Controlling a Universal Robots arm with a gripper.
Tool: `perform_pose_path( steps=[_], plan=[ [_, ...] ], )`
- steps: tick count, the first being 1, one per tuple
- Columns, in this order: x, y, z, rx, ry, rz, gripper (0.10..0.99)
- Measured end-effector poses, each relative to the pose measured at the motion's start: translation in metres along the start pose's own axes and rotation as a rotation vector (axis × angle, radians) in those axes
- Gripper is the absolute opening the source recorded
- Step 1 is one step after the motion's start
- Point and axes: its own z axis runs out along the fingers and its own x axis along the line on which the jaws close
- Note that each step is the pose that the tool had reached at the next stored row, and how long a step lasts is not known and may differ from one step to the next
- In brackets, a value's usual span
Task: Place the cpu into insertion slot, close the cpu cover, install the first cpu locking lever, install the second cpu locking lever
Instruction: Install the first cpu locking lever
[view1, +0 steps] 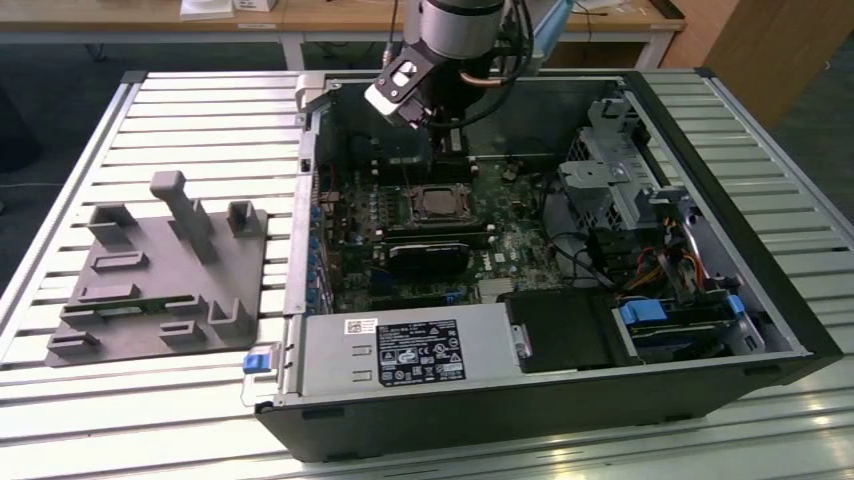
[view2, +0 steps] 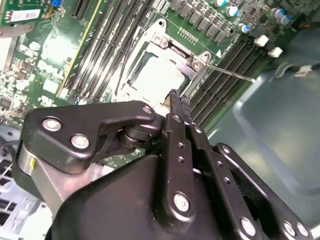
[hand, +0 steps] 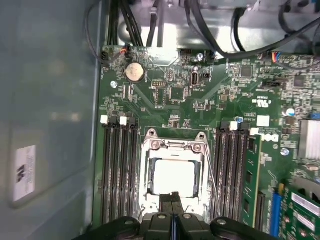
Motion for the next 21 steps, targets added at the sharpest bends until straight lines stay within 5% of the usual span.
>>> perform_pose_path(
  steps=[7, 16, 21],
  plan=[
    [0.0012, -0.0004, -0.0182, -0.001, 0.0000, 0.000, 0.114],
    [0.0012, -0.0005, -0.0179, -0.006, -0.0017, -0.009, 0.114],
    [0.0012, -0.0006, -0.0171, -0.006, -0.0029, -0.083, 0.114]
  ],
)
